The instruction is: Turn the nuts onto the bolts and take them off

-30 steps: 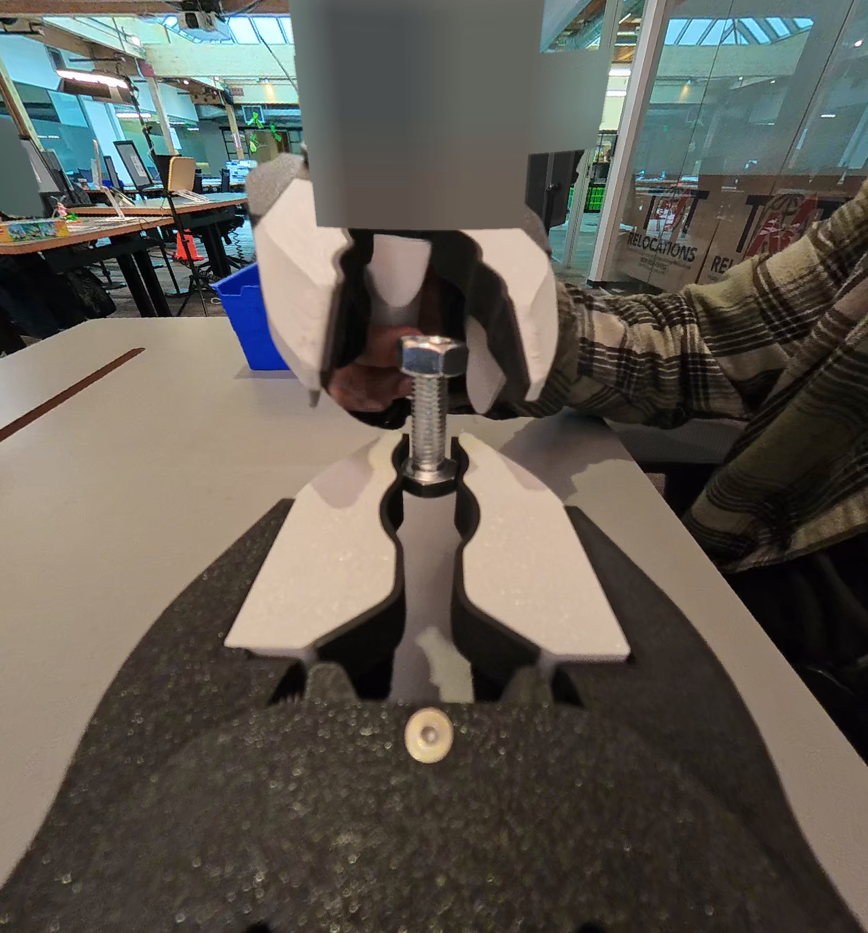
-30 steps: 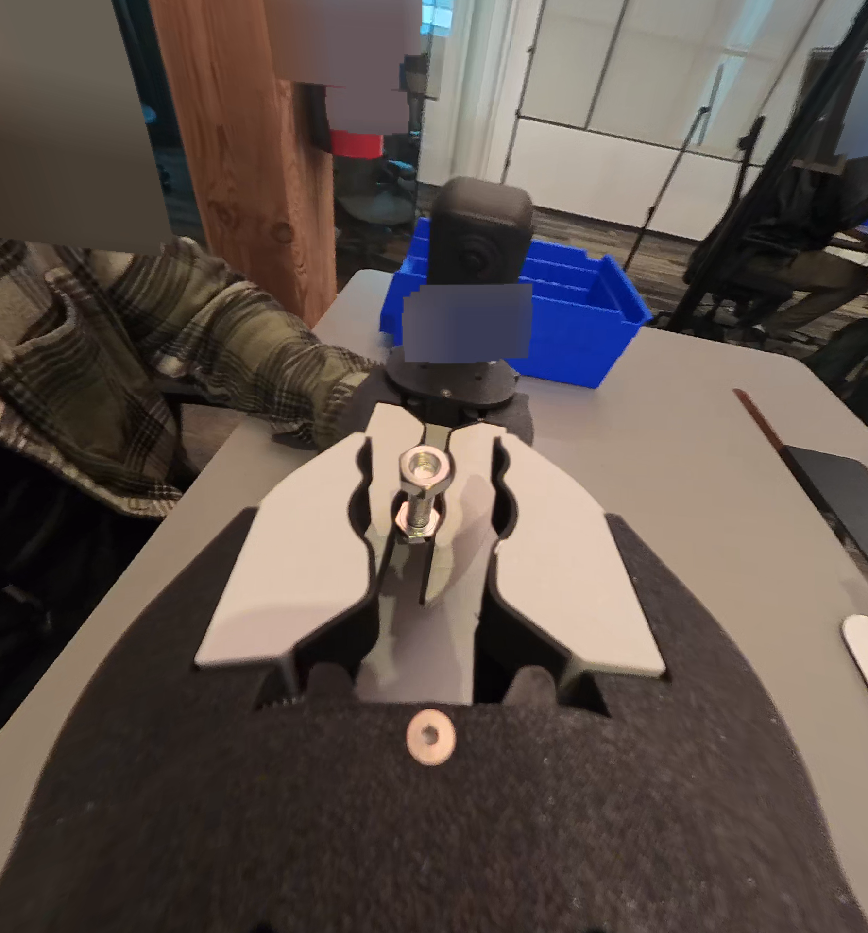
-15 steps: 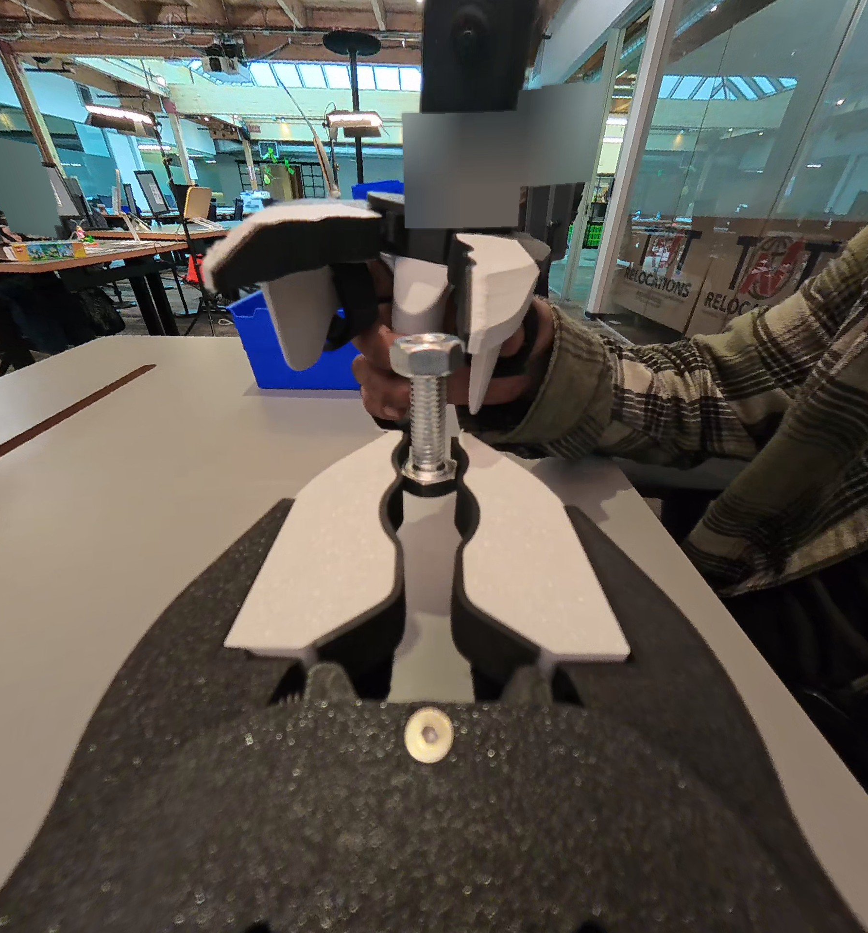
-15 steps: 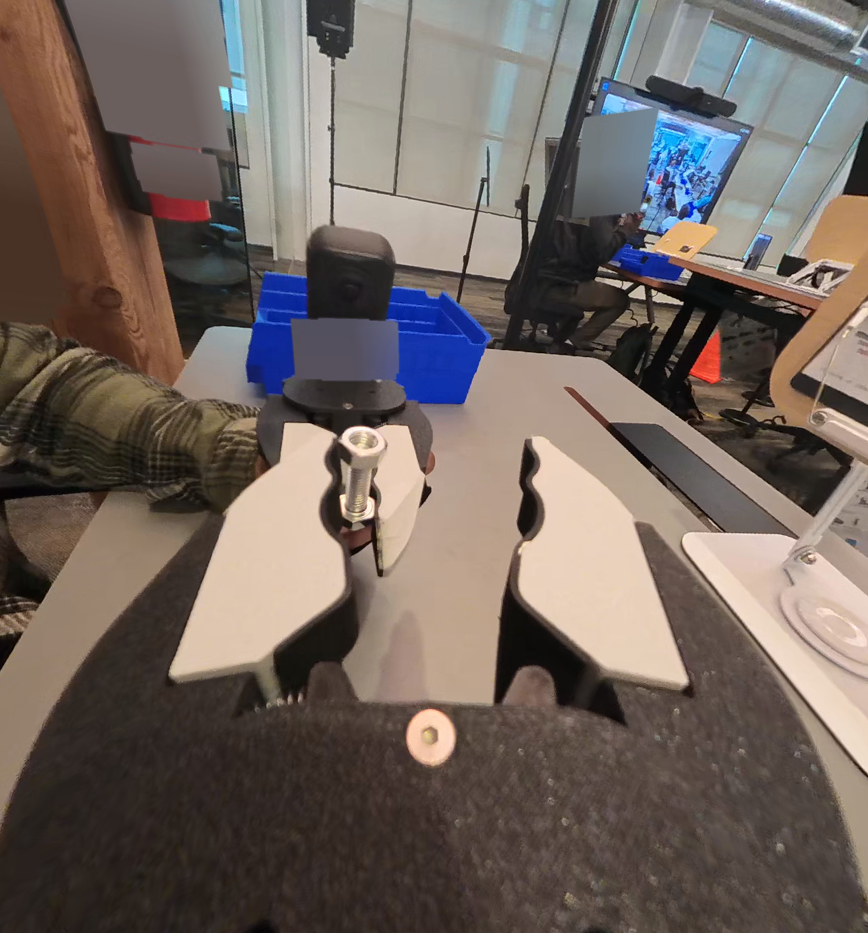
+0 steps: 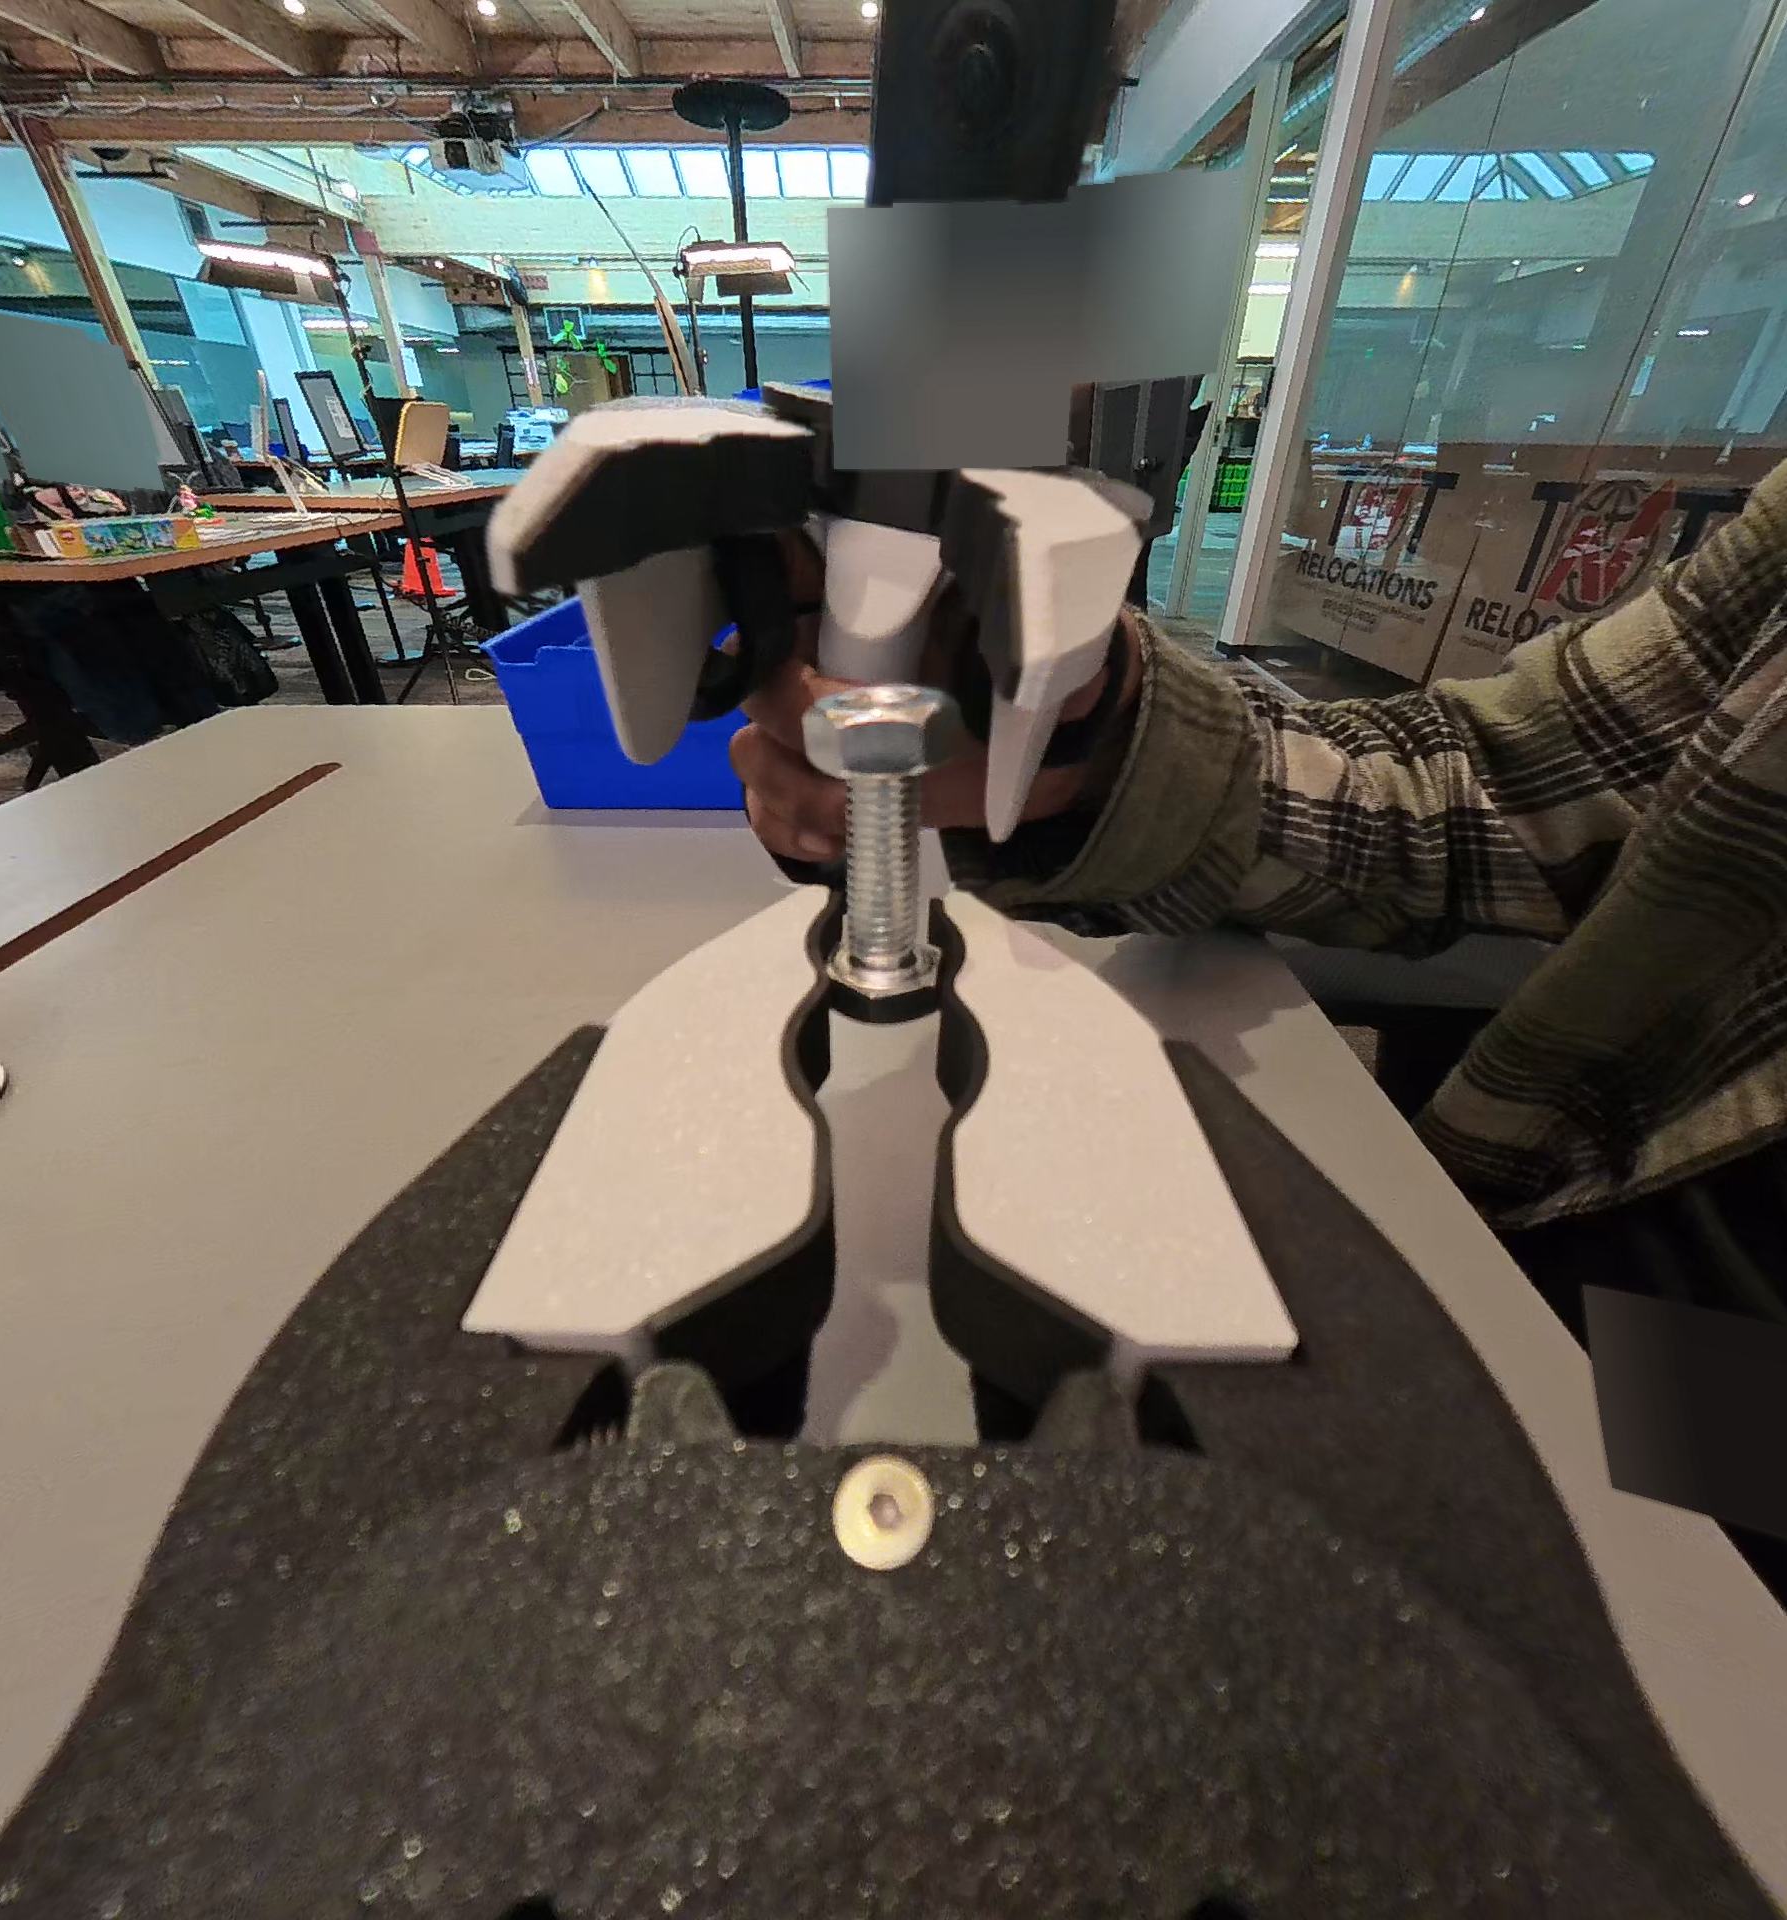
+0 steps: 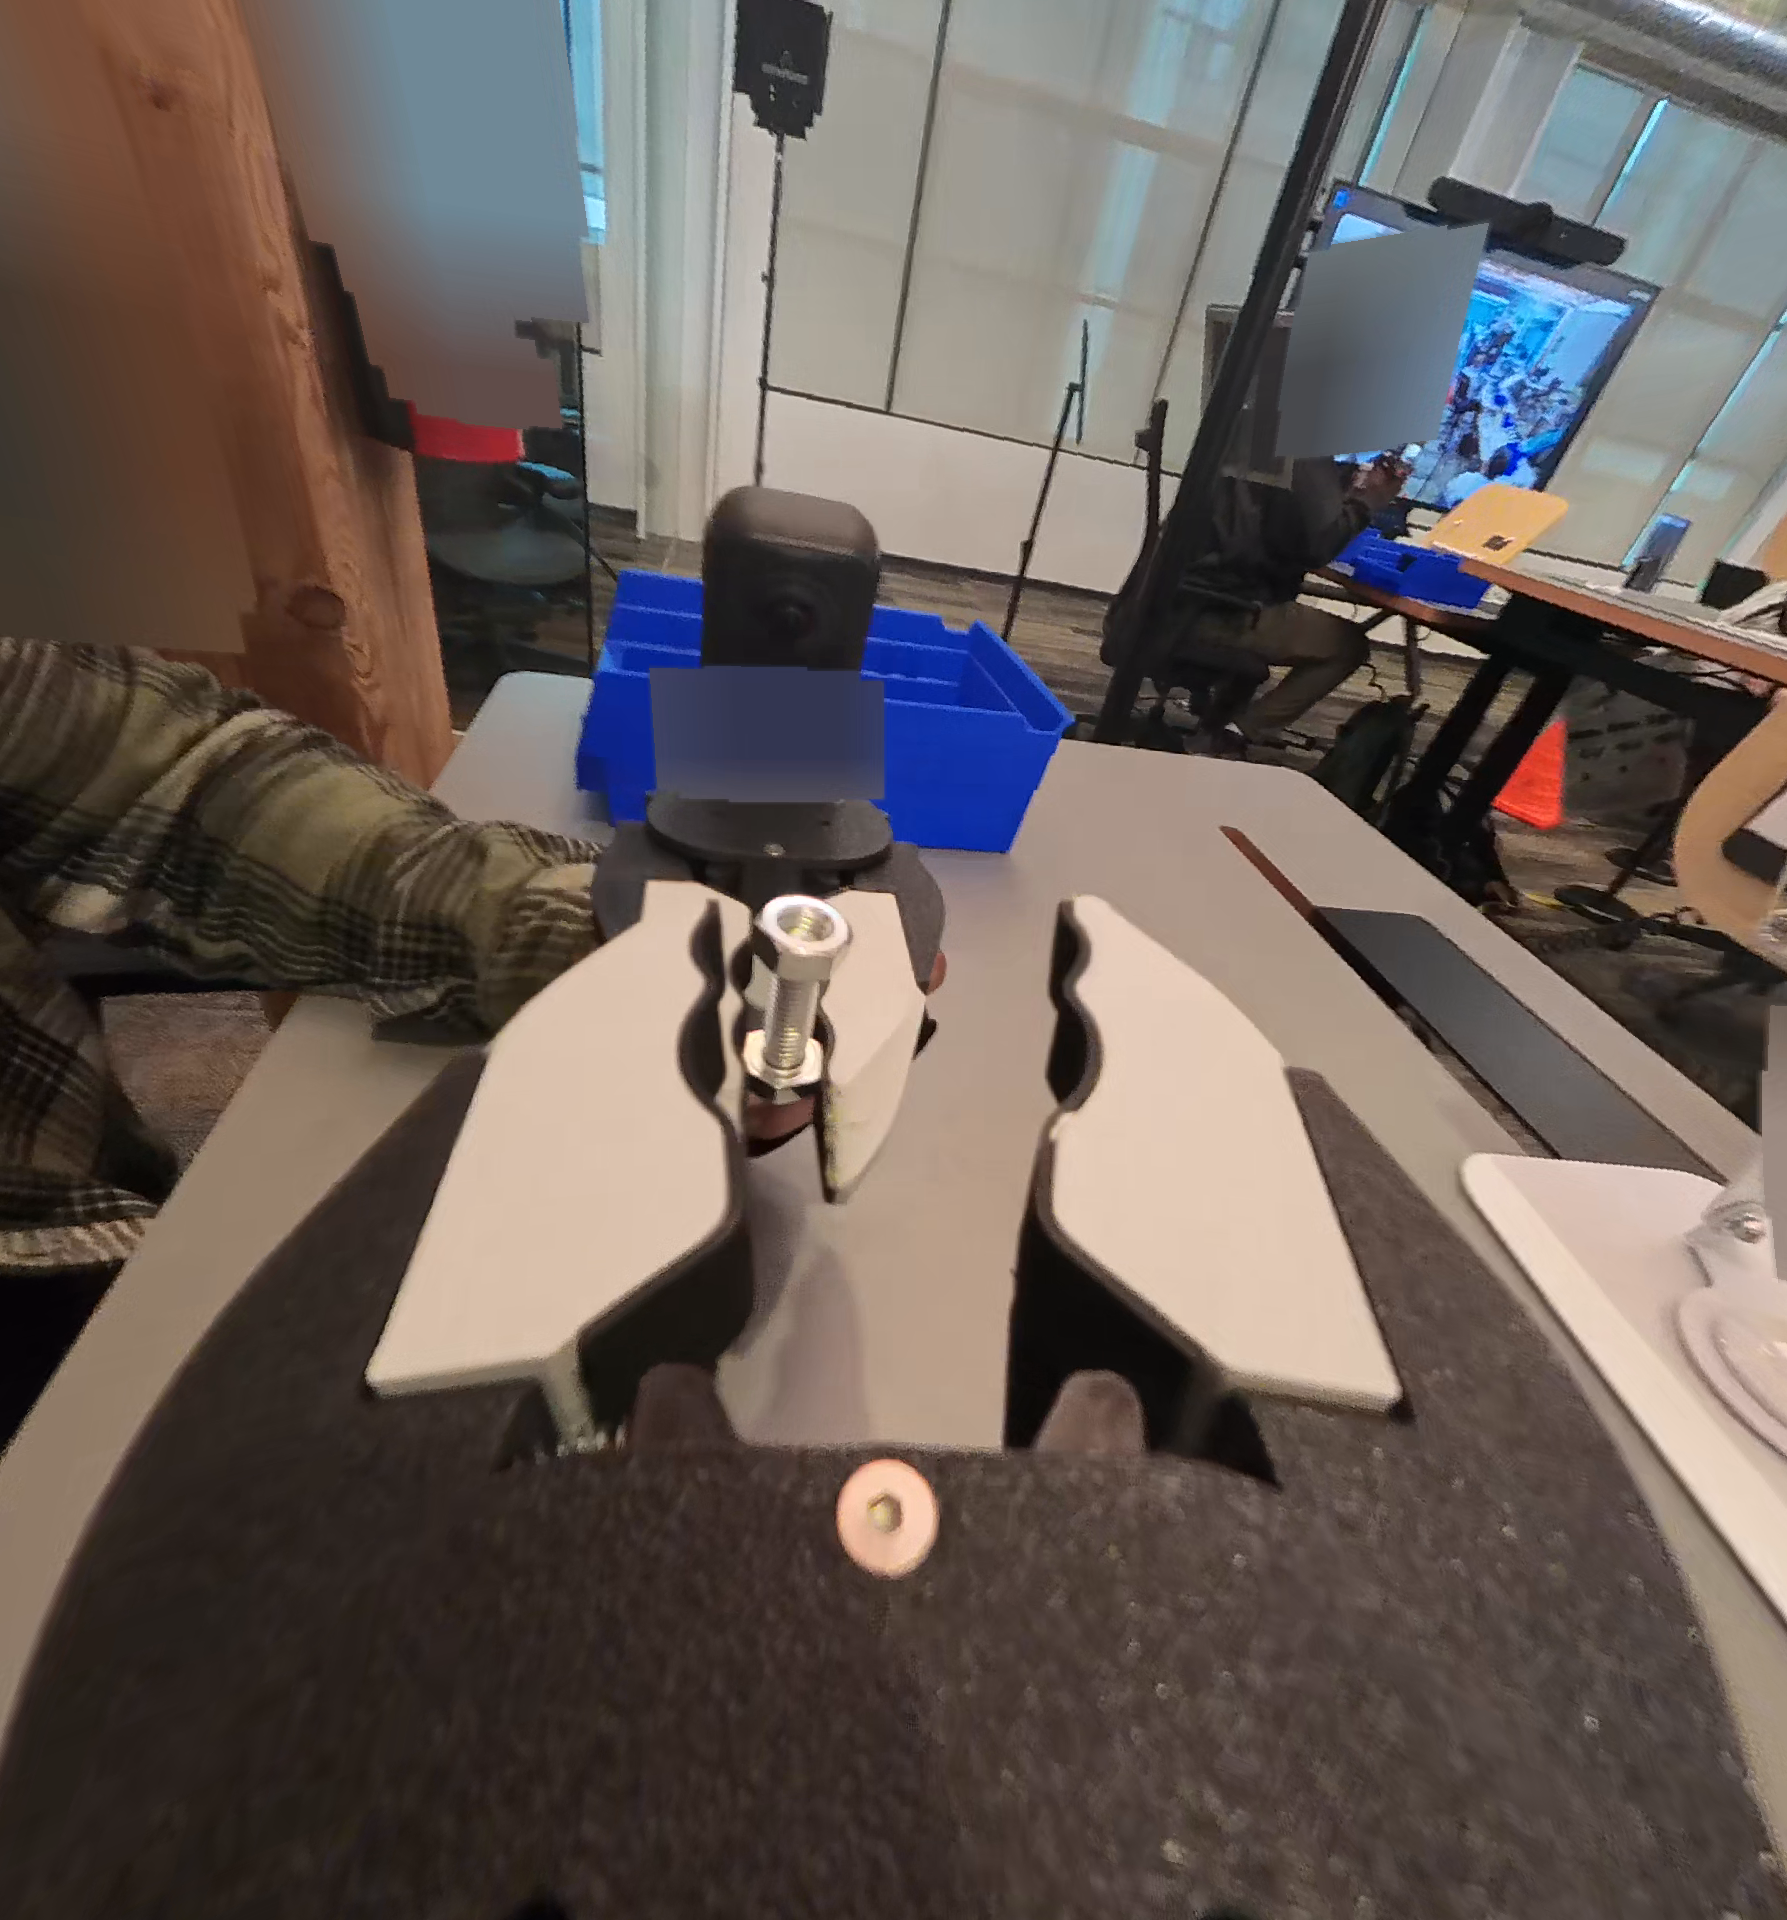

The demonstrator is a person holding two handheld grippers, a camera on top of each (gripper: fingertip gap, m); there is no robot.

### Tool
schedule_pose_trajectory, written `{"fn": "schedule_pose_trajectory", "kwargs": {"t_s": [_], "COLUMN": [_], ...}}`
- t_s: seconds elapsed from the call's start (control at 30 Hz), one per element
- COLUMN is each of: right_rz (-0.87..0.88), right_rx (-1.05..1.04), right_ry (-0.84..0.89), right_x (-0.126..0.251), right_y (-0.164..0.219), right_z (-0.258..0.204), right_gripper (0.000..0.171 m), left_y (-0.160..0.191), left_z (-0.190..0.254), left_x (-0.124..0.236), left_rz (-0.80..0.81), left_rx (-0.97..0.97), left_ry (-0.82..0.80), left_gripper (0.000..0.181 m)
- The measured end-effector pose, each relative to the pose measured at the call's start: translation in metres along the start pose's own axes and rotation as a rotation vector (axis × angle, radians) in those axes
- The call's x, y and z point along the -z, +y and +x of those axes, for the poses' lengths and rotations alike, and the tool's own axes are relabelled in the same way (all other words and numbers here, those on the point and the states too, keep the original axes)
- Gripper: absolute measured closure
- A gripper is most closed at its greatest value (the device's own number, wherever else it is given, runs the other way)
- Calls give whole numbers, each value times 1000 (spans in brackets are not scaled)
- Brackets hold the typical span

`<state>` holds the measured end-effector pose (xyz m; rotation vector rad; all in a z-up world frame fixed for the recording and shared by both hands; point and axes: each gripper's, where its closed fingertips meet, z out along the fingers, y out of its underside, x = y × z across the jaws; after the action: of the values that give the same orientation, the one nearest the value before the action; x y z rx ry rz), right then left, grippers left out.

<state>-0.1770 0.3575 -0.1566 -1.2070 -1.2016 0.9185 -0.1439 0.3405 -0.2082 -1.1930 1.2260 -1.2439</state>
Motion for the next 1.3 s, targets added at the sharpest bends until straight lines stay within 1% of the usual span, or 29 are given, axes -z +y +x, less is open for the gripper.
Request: {"fn": "schedule_pose_trajectory", "kwargs": {"t_s": [0.07, 0.13, 0.23, 0.27, 0.3, 0.37, 0.43, 0.47, 0.57, 0.6, 0.7, 0.77, 0.97, 1.17, 1.3], "right_rz": [5, 6, 15, -4, -21, -44, -38, -31, -49, -47, -50, -48, -10, -21, -58], "right_rx": [-57, -134, -293, -326, -335, -314, -295, -284, -246, -224, -159, -131, -56, -90, -108], "right_ry": [-21, -18, 42, 80, 114, 153, 171, 170, 166, 146, 129, 100, -57, -238, -401], "right_x": [-3, -5, -7, -8, -10, -14, -16, -17, -19, -20, -20, -19, -18, -14, -9], "right_y": [-1, 0, 3, 7, 11, 16, 16, 15, 16, 15, 14, 14, 11, 15, 20], "right_z": [-4, -7, -5, -2, -1, -1, -2, -3, -4, -7, -8, -10, -20, -29, -40], "right_gripper": [112, 122, 132, 133, 129, 128, 134, 140, 144, 151, 153, 153, 153, 154, 153], "left_y": [0, 0, 1, 1, 1, 1, 1, 1, 1, 1, 1, 1, 0, 5, 12], "left_z": [-2, -4, -10, -11, -12, -13, -13, -13, -13, -13, -12, -11, -2, 5, 13], "left_x": [0, 1, 2, 3, 3, 3, 4, 4, 3, 3, 4, 4, 2, -1, -5], "left_rz": [-5, -8, -18, -18, -17, -18, -18, -20, -23, -22, -23, -26, -15, -44, -91], "left_rx": [-7, -19, -35, -38, -40, -40, -39, -38, -37, -38, -39, -41, -42, -45, -50], "left_ry": [-14, -38, -82, -92, -102, -111, -114, -115, -113, -114, -108, -103, -43, 7, 56], "left_gripper": [166, 166, 166, 166, 166, 166, 166, 166, 166, 166, 166, 166, 166, 166, 166]}}
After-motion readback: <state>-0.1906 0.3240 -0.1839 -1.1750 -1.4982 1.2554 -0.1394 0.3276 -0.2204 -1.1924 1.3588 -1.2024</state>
